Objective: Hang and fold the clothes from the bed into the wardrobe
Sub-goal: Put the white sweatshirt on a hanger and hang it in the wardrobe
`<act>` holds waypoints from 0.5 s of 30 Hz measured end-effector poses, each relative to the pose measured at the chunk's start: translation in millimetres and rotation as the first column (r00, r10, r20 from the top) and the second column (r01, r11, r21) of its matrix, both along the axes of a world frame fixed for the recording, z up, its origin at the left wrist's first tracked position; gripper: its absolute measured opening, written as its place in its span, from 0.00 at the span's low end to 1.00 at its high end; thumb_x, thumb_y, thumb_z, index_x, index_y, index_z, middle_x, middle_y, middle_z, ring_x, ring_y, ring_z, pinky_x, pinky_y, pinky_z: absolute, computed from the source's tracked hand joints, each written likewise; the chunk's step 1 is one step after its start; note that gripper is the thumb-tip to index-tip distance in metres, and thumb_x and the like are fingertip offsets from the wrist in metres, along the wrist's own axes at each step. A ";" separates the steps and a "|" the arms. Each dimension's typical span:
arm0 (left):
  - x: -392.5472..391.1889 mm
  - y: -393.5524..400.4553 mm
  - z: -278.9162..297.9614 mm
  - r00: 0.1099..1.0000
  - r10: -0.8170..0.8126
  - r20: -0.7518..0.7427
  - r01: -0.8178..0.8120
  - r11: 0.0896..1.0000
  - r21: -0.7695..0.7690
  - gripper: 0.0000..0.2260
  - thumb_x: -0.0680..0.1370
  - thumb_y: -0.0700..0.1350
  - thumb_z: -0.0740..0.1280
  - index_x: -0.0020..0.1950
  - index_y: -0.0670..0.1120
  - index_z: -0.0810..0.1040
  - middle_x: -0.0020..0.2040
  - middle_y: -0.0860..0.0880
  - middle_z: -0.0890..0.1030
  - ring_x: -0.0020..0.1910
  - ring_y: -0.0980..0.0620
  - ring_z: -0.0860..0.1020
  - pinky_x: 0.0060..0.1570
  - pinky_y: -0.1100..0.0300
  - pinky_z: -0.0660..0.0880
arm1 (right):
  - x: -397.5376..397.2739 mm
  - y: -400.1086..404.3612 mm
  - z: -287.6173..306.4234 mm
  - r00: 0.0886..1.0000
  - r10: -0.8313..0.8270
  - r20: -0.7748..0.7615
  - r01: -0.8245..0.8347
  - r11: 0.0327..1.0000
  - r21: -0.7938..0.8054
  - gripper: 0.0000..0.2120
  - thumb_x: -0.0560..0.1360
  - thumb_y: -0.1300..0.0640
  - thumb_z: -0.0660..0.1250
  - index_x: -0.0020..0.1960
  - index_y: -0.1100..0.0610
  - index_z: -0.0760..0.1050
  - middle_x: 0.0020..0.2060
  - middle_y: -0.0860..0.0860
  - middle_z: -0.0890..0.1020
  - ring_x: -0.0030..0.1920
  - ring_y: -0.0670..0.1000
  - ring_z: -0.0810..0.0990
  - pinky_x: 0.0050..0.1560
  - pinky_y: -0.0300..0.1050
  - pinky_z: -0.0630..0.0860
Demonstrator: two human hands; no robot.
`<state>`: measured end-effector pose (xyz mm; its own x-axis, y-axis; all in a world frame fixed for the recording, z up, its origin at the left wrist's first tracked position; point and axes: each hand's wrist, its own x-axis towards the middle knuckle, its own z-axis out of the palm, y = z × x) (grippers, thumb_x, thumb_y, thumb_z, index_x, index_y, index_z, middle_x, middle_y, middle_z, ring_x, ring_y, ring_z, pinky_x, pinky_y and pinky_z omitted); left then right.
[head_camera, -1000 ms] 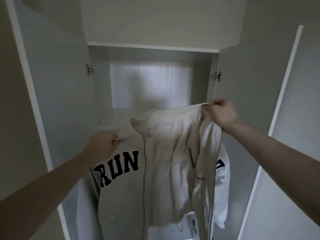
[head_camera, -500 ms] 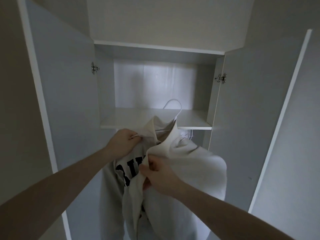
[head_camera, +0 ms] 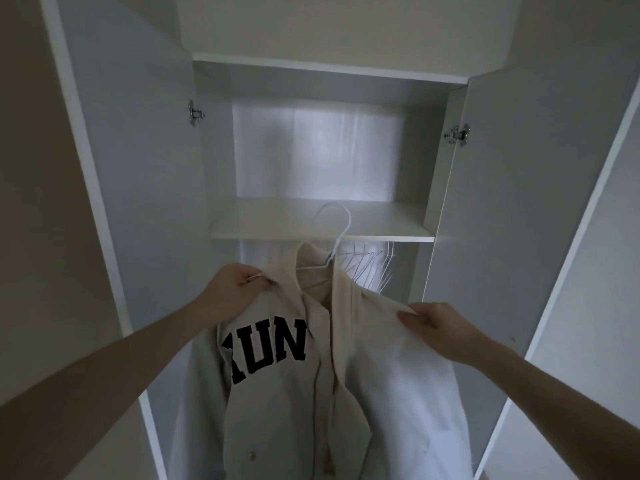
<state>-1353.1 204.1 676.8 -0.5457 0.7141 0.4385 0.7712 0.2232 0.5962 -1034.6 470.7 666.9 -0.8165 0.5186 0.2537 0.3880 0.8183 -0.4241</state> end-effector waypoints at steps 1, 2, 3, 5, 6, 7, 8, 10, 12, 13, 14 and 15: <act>0.5 0.2 -2.7 0.999 -0.004 -0.042 0.002 0.999 -0.033 0.19 0.83 0.49 0.67 0.32 0.46 0.74 0.28 0.54 0.72 0.29 0.57 0.70 0.36 0.56 0.67 | -0.1 -0.6 -5.7 1.000 0.022 -0.007 -0.022 1.000 -0.021 0.20 0.83 0.42 0.61 0.36 0.51 0.67 0.25 0.45 0.69 0.28 0.44 0.69 0.34 0.47 0.67; 3.2 2.3 -3.8 0.996 -0.011 -0.084 0.004 0.997 -0.075 0.17 0.83 0.50 0.65 0.36 0.45 0.78 0.31 0.53 0.77 0.32 0.56 0.74 0.38 0.54 0.70 | -0.5 -4.0 -9.4 0.999 0.038 -0.007 -0.039 0.997 -0.066 0.21 0.83 0.45 0.62 0.34 0.51 0.66 0.25 0.44 0.67 0.27 0.44 0.66 0.33 0.46 0.64; 8.1 4.7 -4.4 0.993 -0.025 -0.116 0.010 0.993 -0.122 0.14 0.84 0.51 0.64 0.42 0.46 0.80 0.37 0.53 0.81 0.37 0.54 0.78 0.42 0.53 0.73 | -2.8 -8.9 -15.4 0.999 0.046 -0.026 -0.049 0.989 -0.137 0.22 0.83 0.48 0.63 0.33 0.51 0.65 0.25 0.43 0.66 0.27 0.43 0.64 0.32 0.45 0.62; 25.6 13.2 -5.7 0.976 -0.056 -0.212 0.014 0.981 -0.192 0.11 0.84 0.52 0.60 0.50 0.49 0.78 0.43 0.51 0.81 0.42 0.49 0.79 0.45 0.51 0.76 | -8.4 -23.9 -25.2 0.998 0.032 -0.061 -0.048 0.959 -0.280 0.22 0.83 0.52 0.66 0.32 0.53 0.65 0.27 0.43 0.64 0.29 0.44 0.63 0.33 0.45 0.59; 35.7 19.9 -9.4 0.961 -0.071 -0.268 0.014 0.978 -0.209 0.10 0.84 0.52 0.58 0.51 0.48 0.76 0.44 0.50 0.80 0.42 0.48 0.79 0.44 0.51 0.75 | -11.5 -33.1 -30.2 0.997 0.035 -0.074 -0.057 0.945 -0.323 0.22 0.82 0.53 0.66 0.32 0.55 0.64 0.28 0.44 0.64 0.30 0.45 0.63 0.34 0.46 0.58; 45.6 27.2 -15.4 0.948 -0.078 -0.308 0.012 0.977 -0.212 0.10 0.83 0.50 0.57 0.52 0.48 0.75 0.44 0.50 0.80 0.42 0.47 0.79 0.45 0.50 0.75 | -14.4 -41.3 -35.0 0.995 0.043 -0.089 -0.072 0.933 -0.354 0.22 0.82 0.54 0.67 0.33 0.57 0.63 0.29 0.46 0.63 0.31 0.46 0.62 0.34 0.47 0.57; 55.3 34.1 -22.5 0.946 -0.069 -0.316 0.006 0.980 -0.197 0.09 0.82 0.48 0.56 0.52 0.48 0.75 0.45 0.49 0.80 0.43 0.46 0.80 0.47 0.50 0.75 | -15.6 -48.2 -39.2 0.995 0.048 -0.090 -0.079 0.922 -0.378 0.22 0.82 0.55 0.67 0.33 0.58 0.63 0.29 0.48 0.62 0.32 0.47 0.62 0.35 0.47 0.56; 66.1 44.2 -37.7 0.962 -0.025 -0.272 -0.021 0.986 -0.165 0.06 0.82 0.45 0.58 0.49 0.49 0.74 0.45 0.50 0.79 0.44 0.48 0.78 0.53 0.48 0.73 | -16.9 -57.2 -50.8 0.994 0.048 -0.097 -0.085 0.897 -0.434 0.22 0.82 0.54 0.67 0.34 0.61 0.63 0.31 0.51 0.62 0.33 0.50 0.62 0.37 0.47 0.55; 66.5 49.5 -52.4 0.948 0.024 -0.318 -0.089 0.977 -0.193 0.04 0.82 0.46 0.58 0.51 0.50 0.73 0.49 0.51 0.75 0.49 0.49 0.74 0.59 0.50 0.70 | -14.0 -63.8 -61.6 0.996 0.017 -0.090 -0.061 0.858 -0.510 0.22 0.82 0.54 0.67 0.36 0.66 0.64 0.32 0.54 0.62 0.35 0.51 0.61 0.37 0.48 0.55; 64.3 51.3 -59.9 0.924 0.041 -0.381 -0.136 0.965 -0.225 0.06 0.82 0.47 0.59 0.54 0.49 0.74 0.54 0.51 0.74 0.53 0.49 0.73 0.61 0.51 0.68 | -13.3 -66.9 -67.2 0.996 -0.007 -0.090 -0.044 0.834 -0.550 0.22 0.81 0.55 0.68 0.37 0.66 0.63 0.33 0.55 0.62 0.35 0.52 0.61 0.37 0.47 0.55; 61.8 52.3 -67.0 0.899 0.051 -0.434 -0.180 0.948 -0.261 0.09 0.81 0.50 0.59 0.57 0.49 0.75 0.58 0.50 0.71 0.56 0.48 0.71 0.62 0.52 0.66 | -14.1 -69.9 -72.6 0.995 -0.038 -0.095 -0.024 0.813 -0.582 0.22 0.81 0.55 0.68 0.36 0.65 0.63 0.33 0.55 0.61 0.35 0.52 0.60 0.36 0.47 0.55; 59.9 53.2 -72.9 0.887 0.067 -0.457 -0.213 0.937 -0.276 0.12 0.81 0.52 0.59 0.59 0.49 0.75 0.59 0.49 0.69 0.57 0.47 0.69 0.61 0.52 0.66 | -16.4 -73.5 -78.4 0.991 -0.077 -0.106 -0.003 0.799 -0.602 0.21 0.81 0.55 0.68 0.36 0.62 0.63 0.33 0.54 0.61 0.35 0.51 0.60 0.36 0.46 0.55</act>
